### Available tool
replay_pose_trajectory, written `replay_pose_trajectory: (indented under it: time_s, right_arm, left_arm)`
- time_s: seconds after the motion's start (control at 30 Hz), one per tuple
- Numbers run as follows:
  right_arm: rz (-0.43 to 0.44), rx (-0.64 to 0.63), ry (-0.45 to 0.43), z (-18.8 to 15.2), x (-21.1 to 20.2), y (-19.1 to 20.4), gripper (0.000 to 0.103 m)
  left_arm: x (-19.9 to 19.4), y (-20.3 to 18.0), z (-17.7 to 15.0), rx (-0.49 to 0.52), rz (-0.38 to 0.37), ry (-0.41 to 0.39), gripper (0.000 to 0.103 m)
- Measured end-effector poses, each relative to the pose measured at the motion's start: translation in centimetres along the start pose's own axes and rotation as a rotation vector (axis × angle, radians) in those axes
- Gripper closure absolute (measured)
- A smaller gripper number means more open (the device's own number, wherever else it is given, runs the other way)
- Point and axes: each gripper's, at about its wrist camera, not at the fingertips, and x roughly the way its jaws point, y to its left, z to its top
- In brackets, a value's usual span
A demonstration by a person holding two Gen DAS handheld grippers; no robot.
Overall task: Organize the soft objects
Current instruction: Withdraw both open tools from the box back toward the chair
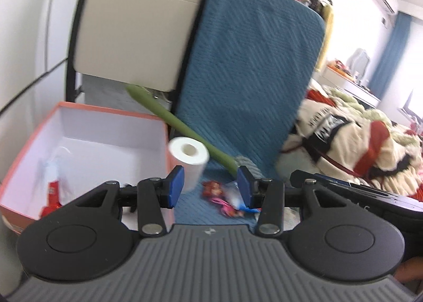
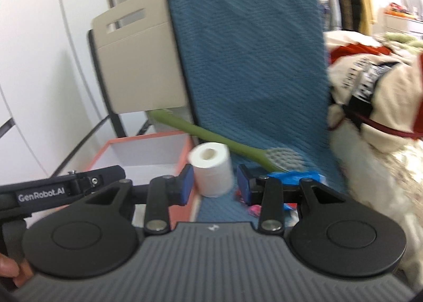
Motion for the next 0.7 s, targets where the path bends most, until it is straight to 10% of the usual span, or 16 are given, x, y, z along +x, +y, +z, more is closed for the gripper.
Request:
replay_pose_trajectory:
  time_s: [0.7]
  right_arm:
    - [-0.197,0.114,0.098,-10.0,-2.1,-11.5,0.063]
  left_arm:
    - [5.5,-8.9,-8.6,0.118,-0.093,0.134,0.053]
